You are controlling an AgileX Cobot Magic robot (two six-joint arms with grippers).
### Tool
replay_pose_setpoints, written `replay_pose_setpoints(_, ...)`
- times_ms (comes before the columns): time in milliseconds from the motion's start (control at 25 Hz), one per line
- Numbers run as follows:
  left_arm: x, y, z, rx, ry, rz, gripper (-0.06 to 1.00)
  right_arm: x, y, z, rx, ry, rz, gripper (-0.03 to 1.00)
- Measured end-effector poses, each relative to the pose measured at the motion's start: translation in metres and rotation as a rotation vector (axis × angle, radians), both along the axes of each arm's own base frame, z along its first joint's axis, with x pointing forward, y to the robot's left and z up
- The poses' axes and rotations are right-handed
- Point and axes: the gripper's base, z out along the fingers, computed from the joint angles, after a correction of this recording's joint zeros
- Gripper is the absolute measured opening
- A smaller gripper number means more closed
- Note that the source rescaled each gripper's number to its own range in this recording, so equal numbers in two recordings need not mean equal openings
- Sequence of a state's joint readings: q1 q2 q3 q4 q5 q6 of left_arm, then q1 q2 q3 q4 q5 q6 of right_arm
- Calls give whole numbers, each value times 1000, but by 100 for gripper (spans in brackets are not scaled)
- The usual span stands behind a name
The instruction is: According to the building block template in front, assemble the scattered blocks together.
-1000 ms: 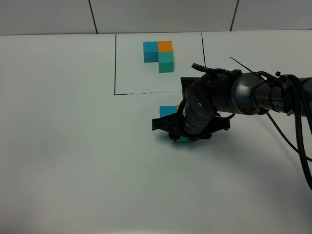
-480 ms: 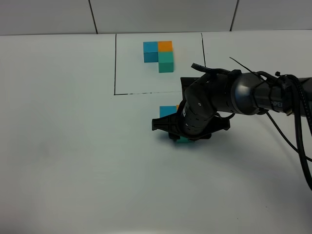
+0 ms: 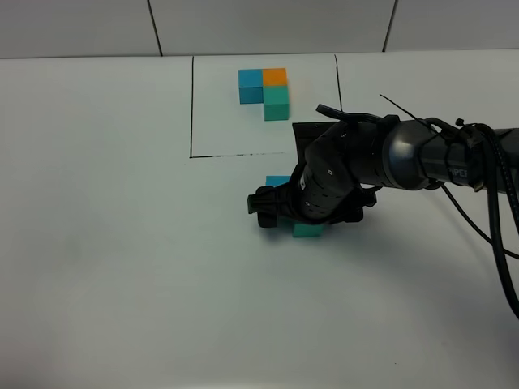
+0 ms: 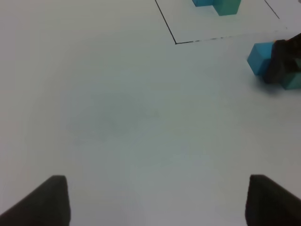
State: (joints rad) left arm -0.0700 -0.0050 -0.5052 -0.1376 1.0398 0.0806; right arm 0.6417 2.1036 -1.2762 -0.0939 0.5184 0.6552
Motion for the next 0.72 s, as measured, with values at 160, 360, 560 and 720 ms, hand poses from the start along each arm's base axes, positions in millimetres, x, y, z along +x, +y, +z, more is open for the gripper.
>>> replay_pose_setpoints(160,0,0,0,0,0,0,69,0,0,2,-8,-14,35,96)
replay_pose_setpoints(360,0,0,0,0,0,0,69,-4,-7,10,-39,18,39,99)
replay_pose_setpoints(560,0,0,0,0,0,0,69,-10,-13,41,-39,-3,60,99)
replay_pose_setpoints(720,0,0,0,0,0,0,69,-20,-13,79,-16,-67,114,100)
